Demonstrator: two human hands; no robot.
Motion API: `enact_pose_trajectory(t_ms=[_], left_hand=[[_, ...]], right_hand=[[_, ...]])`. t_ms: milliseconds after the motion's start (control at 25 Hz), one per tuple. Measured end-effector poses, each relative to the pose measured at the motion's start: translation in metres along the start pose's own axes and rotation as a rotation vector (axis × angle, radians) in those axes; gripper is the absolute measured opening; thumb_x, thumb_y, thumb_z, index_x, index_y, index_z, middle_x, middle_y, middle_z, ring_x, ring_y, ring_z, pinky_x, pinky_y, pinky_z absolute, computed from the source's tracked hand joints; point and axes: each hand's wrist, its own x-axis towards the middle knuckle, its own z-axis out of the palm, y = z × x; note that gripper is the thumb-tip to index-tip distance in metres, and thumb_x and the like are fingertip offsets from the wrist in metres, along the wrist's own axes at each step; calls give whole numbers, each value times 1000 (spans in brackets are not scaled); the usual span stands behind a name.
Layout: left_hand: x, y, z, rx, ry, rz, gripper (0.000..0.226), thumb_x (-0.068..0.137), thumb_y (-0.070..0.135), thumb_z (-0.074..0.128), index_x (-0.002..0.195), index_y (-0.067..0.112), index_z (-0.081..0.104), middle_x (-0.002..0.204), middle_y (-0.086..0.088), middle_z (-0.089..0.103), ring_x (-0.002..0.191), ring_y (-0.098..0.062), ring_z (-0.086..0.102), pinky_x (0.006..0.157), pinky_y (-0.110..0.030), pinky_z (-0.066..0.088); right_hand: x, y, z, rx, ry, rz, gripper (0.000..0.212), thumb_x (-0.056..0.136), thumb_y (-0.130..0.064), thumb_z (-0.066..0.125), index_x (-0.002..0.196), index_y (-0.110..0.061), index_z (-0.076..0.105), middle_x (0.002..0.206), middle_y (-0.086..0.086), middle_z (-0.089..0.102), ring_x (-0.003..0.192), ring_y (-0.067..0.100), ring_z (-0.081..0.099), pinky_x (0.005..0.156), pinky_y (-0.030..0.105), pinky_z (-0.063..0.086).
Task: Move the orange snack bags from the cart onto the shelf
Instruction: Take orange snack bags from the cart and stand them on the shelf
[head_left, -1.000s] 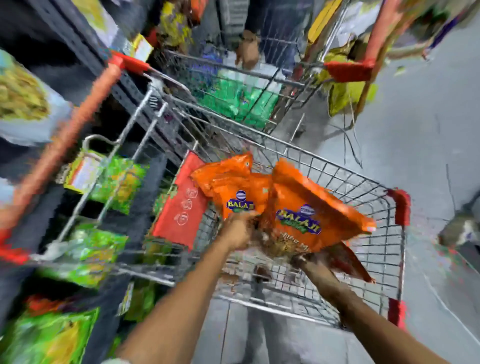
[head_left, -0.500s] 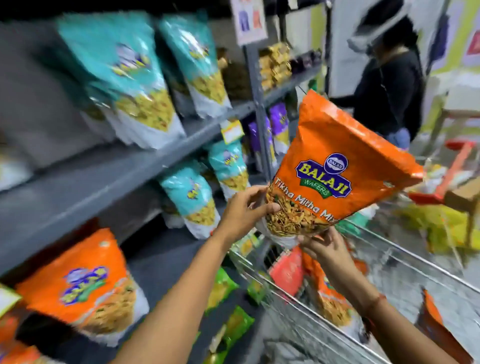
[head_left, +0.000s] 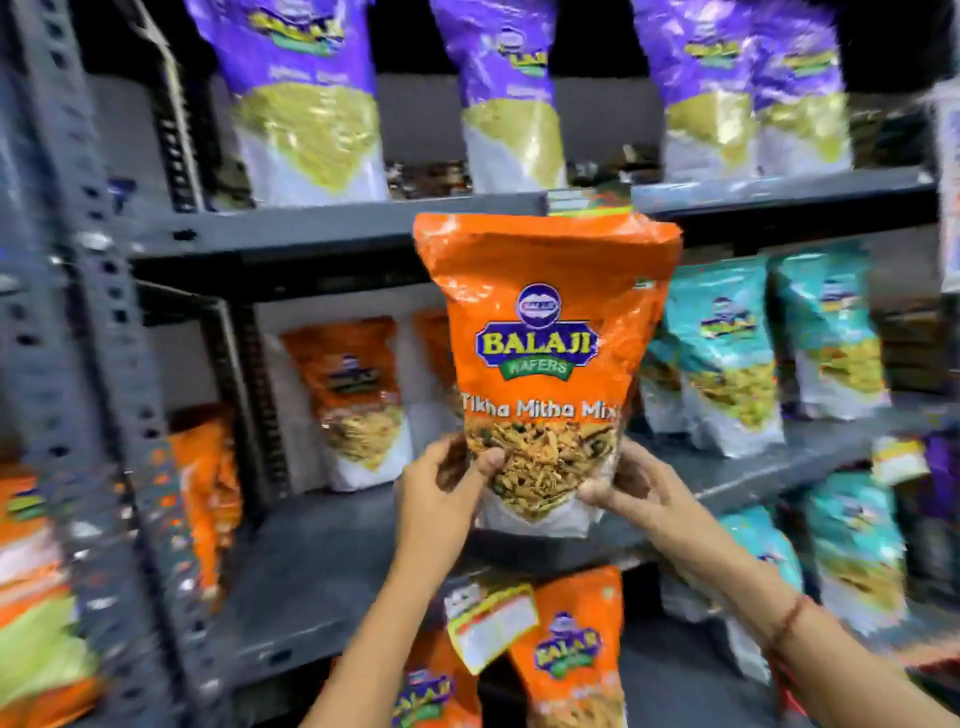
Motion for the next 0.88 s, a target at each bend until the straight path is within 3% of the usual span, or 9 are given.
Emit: enact_pose_trajectory(t_ms=[160,360,440,600,720,880], left_hand=[[0,-31,-73,121,187,-32,28,73,48,71,95,31,71,88,15,77,87,0,71,72,-17,55],[15,-70,-116,287,369,-93,14,79,49,67,92,43,69,87,24,75,88,1,71,76,-26,57],[26,-86,-127,355,445,-132,22,80,49,65,98,36,68,88,19,75,91,-6,71,82,-36,57],[41,-104,-146,665,577,-209,44,82,62,52,107,29,64,99,7,75,95,-19,69,78,-32,49],[49,-115,-157,765,570,-296,45,85,60,49,114,26,60,111,-1,73,100,-22,67,78,-31,45],[52,-123,-165,832,528,-364,46,86,58,48,115,23,58,114,-2,71,103,-23,65,82,-31,41]], right_hand=[[57,29,68,46,-203,40,42,85,-7,72,125,-14,59,124,3,71,114,15,66,90,21,52],[125,62,121,66,-395,111,40,91,0,64,129,-9,56,126,2,69,109,5,66,84,14,51],[153,78,138,77,-470,126,39,91,-1,63,127,-14,56,122,-3,70,105,-2,67,82,12,51],[194,107,170,136,-573,180,41,91,-6,66,129,-18,56,117,-10,73,108,1,68,82,13,53],[215,129,186,161,-644,185,44,90,-10,68,131,-21,56,127,-7,69,118,6,63,91,18,52],[227,153,197,202,-691,207,41,90,-11,68,127,-25,59,126,-11,69,117,4,63,87,12,52]])
